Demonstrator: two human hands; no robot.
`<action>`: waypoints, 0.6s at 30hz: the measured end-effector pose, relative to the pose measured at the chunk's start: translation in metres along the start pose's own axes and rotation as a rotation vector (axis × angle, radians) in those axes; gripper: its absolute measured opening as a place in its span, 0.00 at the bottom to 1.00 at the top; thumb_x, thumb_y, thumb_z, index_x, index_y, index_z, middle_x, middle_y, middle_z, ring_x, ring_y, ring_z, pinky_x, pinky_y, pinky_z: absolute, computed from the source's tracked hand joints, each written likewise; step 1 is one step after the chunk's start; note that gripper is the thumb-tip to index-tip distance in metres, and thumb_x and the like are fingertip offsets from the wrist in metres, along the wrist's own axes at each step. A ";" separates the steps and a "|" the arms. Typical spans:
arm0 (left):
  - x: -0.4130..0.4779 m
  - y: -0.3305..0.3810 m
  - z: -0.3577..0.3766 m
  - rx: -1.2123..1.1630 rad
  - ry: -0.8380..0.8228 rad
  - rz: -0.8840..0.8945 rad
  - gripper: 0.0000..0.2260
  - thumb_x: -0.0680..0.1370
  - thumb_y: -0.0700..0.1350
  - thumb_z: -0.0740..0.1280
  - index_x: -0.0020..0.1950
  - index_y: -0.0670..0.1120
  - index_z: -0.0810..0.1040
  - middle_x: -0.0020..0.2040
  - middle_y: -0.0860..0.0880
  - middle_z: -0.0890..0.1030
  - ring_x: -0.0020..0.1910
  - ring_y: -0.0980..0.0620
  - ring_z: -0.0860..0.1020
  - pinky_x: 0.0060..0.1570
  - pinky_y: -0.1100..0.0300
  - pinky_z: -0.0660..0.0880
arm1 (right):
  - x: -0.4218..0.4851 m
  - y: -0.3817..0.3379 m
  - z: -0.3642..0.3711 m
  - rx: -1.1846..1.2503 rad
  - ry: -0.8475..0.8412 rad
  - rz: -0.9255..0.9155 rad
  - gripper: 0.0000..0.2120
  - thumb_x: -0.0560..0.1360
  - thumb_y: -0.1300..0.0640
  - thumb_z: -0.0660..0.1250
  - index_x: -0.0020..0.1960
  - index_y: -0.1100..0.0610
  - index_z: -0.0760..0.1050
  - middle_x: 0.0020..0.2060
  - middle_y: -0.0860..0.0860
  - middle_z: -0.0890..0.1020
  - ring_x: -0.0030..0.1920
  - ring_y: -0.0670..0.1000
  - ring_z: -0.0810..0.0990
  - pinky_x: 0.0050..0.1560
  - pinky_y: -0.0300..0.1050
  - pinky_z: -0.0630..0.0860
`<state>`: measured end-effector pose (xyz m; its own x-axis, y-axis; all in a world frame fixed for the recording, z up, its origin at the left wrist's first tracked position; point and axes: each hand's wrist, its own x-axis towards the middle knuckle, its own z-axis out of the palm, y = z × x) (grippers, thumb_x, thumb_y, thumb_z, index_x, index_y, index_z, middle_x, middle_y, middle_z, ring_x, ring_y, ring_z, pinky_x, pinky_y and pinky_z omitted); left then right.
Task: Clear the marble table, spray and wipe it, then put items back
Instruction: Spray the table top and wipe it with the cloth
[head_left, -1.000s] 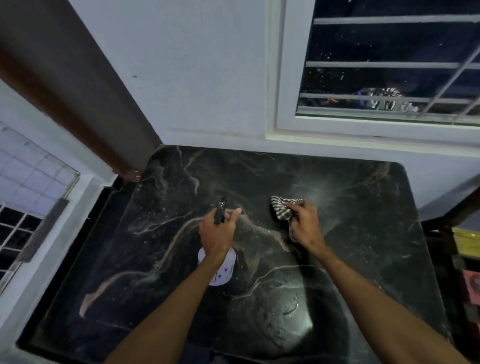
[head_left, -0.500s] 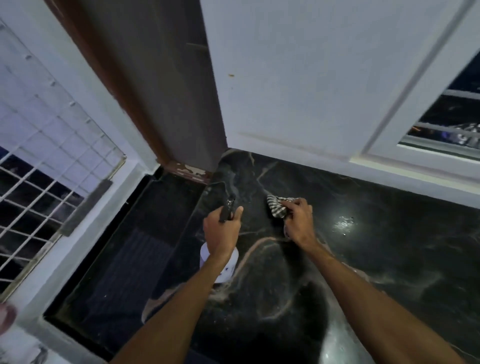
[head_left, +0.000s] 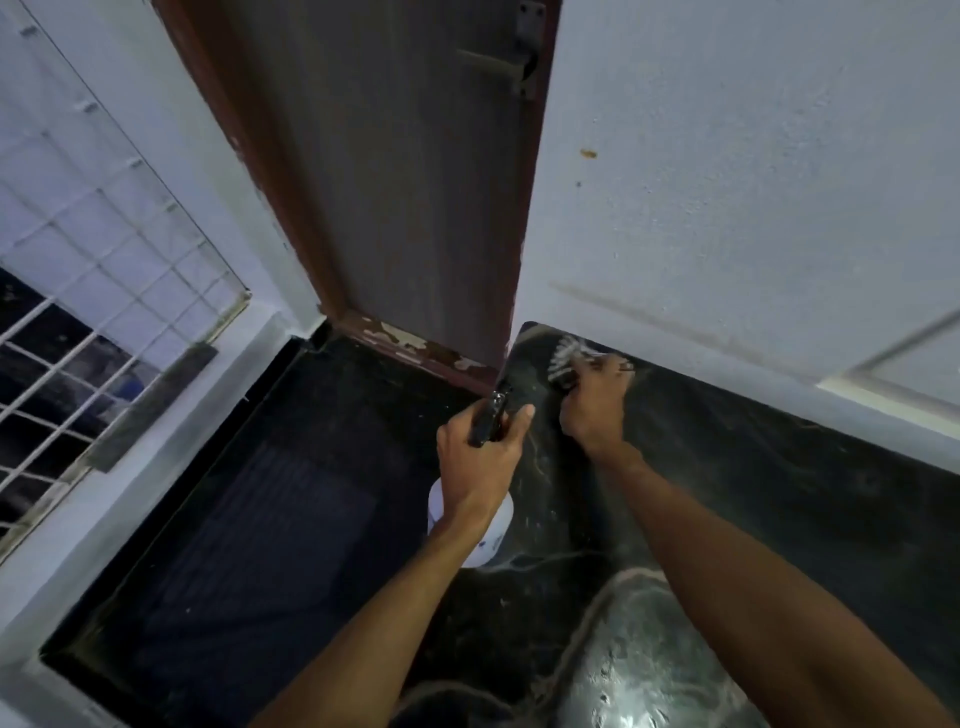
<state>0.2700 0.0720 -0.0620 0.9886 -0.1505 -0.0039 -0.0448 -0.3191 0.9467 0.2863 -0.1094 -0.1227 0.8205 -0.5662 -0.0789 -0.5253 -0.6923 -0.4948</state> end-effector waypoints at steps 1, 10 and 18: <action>0.005 0.000 0.000 -0.001 -0.004 0.002 0.15 0.77 0.50 0.77 0.33 0.57 0.77 0.30 0.60 0.80 0.36 0.58 0.80 0.45 0.66 0.73 | -0.004 -0.014 0.010 -0.043 -0.042 -0.113 0.27 0.76 0.64 0.62 0.74 0.51 0.71 0.72 0.59 0.65 0.71 0.66 0.62 0.71 0.59 0.68; 0.024 -0.013 -0.007 0.033 0.025 0.073 0.17 0.76 0.47 0.78 0.32 0.57 0.75 0.32 0.61 0.81 0.34 0.60 0.80 0.40 0.75 0.70 | 0.028 -0.050 0.028 -0.152 -0.137 -0.299 0.26 0.77 0.63 0.61 0.75 0.50 0.70 0.72 0.59 0.64 0.70 0.66 0.62 0.67 0.61 0.72; -0.006 -0.007 -0.016 0.091 0.036 0.022 0.17 0.77 0.49 0.77 0.32 0.57 0.74 0.30 0.59 0.79 0.35 0.59 0.79 0.44 0.76 0.69 | -0.026 -0.025 0.014 -0.148 -0.167 -0.366 0.30 0.76 0.66 0.62 0.75 0.48 0.69 0.72 0.58 0.65 0.69 0.65 0.64 0.63 0.61 0.75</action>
<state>0.2664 0.0907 -0.0636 0.9917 -0.1252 0.0298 -0.0780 -0.4001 0.9131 0.2813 -0.0708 -0.1198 0.9777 -0.1993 -0.0657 -0.2091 -0.8976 -0.3881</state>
